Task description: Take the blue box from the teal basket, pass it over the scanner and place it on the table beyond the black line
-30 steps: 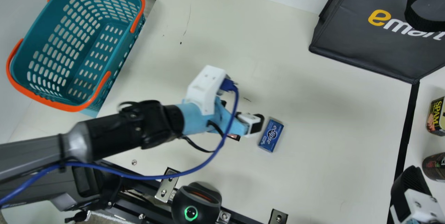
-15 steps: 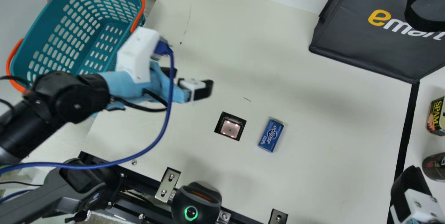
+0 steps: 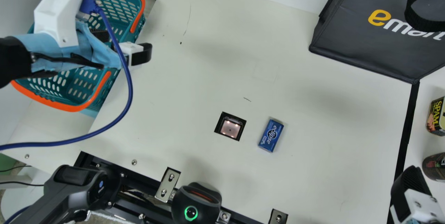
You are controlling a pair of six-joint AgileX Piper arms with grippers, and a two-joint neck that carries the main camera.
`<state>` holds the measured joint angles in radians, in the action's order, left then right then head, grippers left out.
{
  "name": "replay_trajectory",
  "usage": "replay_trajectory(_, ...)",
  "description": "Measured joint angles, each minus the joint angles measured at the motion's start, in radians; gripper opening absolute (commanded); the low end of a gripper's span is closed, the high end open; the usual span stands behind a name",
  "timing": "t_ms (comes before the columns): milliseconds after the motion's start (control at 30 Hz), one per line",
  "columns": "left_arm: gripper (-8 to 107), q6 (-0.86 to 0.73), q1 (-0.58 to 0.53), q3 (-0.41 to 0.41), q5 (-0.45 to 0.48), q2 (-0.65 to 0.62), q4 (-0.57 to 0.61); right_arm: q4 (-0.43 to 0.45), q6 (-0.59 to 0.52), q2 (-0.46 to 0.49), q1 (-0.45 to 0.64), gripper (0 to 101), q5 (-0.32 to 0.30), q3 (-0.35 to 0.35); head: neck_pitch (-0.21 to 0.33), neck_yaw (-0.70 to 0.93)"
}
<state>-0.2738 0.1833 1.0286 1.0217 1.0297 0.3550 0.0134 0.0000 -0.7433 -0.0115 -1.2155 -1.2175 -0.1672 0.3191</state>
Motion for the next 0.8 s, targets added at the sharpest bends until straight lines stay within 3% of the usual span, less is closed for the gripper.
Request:
replay_trajectory(600,90,0.0,0.0,0.0,0.0,0.0,0.0,0.0,0.0,0.0,0.0,95,0.0,0.0,0.0,-0.339)
replay_trajectory(800,90,0.0,0.0,0.0,0.0,0.0,0.0,0.0,0.0,0.0,0.0,95,0.0,0.0,0.0,-0.347)
